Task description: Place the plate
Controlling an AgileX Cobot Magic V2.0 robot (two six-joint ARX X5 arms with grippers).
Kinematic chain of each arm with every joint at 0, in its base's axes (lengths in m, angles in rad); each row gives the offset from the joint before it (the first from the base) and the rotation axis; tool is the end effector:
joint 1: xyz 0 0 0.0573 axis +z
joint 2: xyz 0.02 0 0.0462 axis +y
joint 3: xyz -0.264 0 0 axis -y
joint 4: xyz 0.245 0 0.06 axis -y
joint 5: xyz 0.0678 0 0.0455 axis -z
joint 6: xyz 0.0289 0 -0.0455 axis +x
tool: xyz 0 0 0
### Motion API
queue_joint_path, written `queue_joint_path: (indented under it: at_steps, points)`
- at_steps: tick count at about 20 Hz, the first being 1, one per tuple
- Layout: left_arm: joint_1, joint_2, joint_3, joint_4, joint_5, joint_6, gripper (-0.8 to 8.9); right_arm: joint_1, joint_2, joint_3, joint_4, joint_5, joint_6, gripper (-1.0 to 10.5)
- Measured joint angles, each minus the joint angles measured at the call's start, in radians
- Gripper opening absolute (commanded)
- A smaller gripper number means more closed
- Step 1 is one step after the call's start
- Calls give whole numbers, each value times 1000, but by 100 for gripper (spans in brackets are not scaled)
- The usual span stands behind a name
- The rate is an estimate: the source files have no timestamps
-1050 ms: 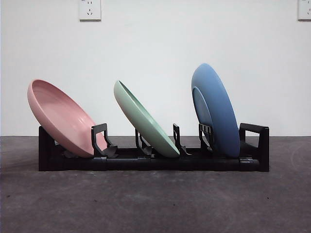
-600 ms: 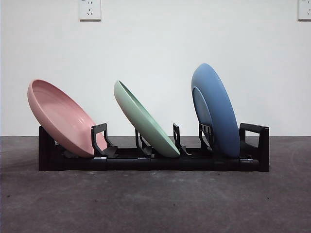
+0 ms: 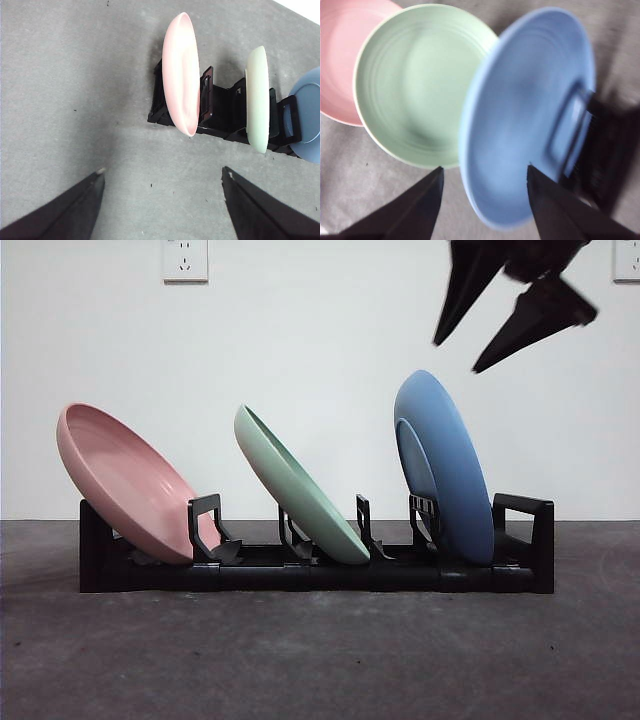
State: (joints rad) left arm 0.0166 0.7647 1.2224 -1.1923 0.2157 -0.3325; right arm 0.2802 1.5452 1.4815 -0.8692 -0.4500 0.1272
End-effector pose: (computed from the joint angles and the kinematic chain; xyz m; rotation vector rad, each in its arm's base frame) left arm 0.0941 -0.0046 0.3840 -0.4017 0.7573 -0.0669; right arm 0.3016 0.0999 0.3363 0.1932 0.9917 0.6148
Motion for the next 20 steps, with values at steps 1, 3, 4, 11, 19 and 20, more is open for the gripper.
queue_joint_path:
  at_steps: [1, 3, 4, 11, 19, 20]
  points:
    - [0, 0, 0, 0, 0, 0, 375, 13, 12, 1, 16, 0, 0, 263]
    - [0, 0, 0, 0, 0, 0, 375, 39, 32, 2, 48, 0, 0, 262]
    - [0, 0, 0, 0, 0, 0, 375, 50, 40, 3, 62, 0, 0, 240]
    - [0, 0, 0, 0, 0, 0, 375, 67, 103, 6, 96, 11, 0, 28]
    - [0, 0, 0, 0, 0, 0, 375, 68, 103, 96, -39, -34, 7, 9]
    - [0, 0, 0, 0, 0, 0, 375, 68, 103, 152, -95, -48, 6, 9]
